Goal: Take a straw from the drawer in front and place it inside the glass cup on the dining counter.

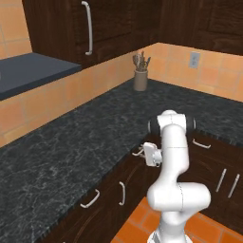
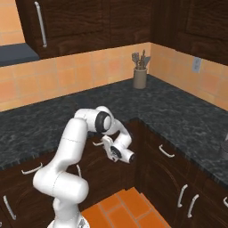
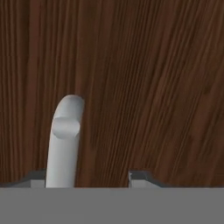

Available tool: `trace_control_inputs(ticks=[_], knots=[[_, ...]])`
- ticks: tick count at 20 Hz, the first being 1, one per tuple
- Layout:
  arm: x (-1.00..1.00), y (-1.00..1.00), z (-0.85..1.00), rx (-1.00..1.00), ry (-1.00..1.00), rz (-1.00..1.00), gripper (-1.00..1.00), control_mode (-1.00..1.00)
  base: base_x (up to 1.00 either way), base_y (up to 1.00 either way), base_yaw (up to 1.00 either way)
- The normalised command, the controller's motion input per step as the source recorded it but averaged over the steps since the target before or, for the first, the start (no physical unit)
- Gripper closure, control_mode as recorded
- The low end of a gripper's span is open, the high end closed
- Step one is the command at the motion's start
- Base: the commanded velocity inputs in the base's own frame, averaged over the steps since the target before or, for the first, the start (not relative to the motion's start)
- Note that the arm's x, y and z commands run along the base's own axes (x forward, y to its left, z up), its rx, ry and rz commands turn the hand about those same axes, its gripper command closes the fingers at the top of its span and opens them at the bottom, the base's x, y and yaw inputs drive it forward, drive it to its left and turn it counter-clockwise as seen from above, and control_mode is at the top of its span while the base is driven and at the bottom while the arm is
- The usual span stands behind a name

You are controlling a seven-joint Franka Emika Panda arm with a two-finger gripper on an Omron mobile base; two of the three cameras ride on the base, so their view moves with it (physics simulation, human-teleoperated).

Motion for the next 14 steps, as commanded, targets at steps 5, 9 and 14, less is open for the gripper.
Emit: trace_control_inputs(ticks=[5,9,14], knots=[[0.00,0.85,-0.29,-0.83,0.44,-0.25,1.00,-1.00,0.00,0.00,0.00],[-0.26,0.43,-0.47,-0.86,0.35,-0.29,1.00,-1.00,0.00,0.00,0.00],[-0.72,-0.10,-0.70,-0.76,0.25,-0.29,1.00,-1.00,0.00,0.00,0.00]])
